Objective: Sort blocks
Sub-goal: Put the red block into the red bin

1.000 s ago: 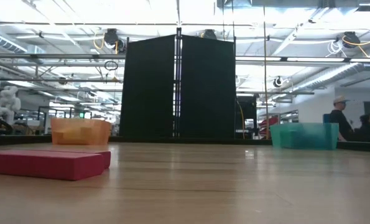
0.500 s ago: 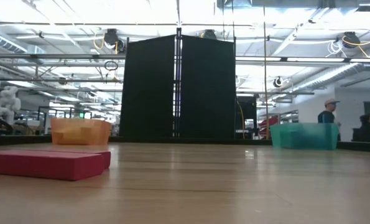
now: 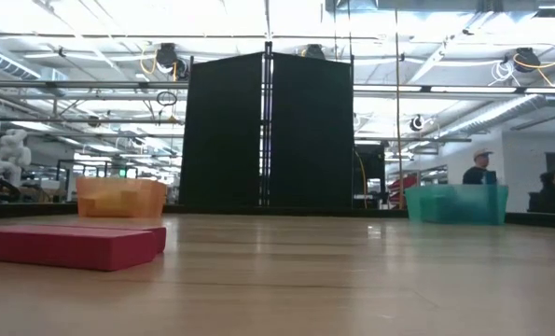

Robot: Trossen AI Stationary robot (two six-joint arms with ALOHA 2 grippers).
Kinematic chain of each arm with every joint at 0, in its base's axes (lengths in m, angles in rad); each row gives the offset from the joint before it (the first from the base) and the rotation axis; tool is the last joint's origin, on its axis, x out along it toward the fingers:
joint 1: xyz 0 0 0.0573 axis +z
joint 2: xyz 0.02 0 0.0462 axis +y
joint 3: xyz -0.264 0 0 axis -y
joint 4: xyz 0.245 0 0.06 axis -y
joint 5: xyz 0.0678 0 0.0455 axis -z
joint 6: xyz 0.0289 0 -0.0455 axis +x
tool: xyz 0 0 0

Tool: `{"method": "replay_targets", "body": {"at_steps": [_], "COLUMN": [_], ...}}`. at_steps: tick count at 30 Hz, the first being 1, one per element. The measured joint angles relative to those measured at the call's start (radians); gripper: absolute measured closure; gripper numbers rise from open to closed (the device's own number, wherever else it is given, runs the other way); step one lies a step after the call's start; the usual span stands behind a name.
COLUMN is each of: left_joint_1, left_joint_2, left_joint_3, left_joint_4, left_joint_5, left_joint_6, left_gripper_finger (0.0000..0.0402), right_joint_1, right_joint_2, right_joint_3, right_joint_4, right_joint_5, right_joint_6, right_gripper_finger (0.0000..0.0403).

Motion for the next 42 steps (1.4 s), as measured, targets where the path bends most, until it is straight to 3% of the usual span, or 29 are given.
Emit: {"method": "replay_targets", "body": {"at_steps": [4,8,18,24,30,32,38,42], "left_joint_1": [0.0,0.0,0.0,0.0,0.0,0.0,0.0,0.0], "left_joint_2": [0.006,0.011,0.011,0.011,0.011,0.011,0.011,0.011], "left_joint_3": [0.0,0.0,0.0,0.0,0.0,0.0,0.0,0.0], "left_joint_4": [-0.059,-0.063,-0.062,-0.06,-0.061,-0.061,-0.061,-0.06], "left_joint_5": [0.0,0.0,-0.003,-0.004,-0.004,-0.004,-0.004,-0.004], "left_joint_6": [-0.044,-0.046,-0.039,-0.07,-0.091,-0.091,-0.091,-0.091], "left_gripper_finger": [0.0157,0.0157,0.0157,0.0157,0.0157,0.0157,0.0157,0.0157], "right_joint_1": [0.091,0.142,0.147,0.148,0.148,0.148,0.148,0.148], "right_joint_2": [0.08,0.135,0.088,0.006,-0.032,-0.035,-0.034,-0.039], "right_joint_3": [-0.002,-0.037,-0.381,-0.571,-0.625,-0.624,-0.624,-0.624], "right_joint_4": [-0.14,-0.154,0.098,0.254,0.268,0.276,0.315,0.368], "right_joint_5": [-0.164,-0.225,-0.336,-0.316,-0.305,-0.303,-0.304,-0.304], "right_joint_6": [0.138,0.192,0.374,0.529,0.656,0.658,0.658,0.649], "right_gripper_finger": [0.0334,0.0334,0.0334,0.0334,0.0333,0.0309,0.0185,0.0155]}}
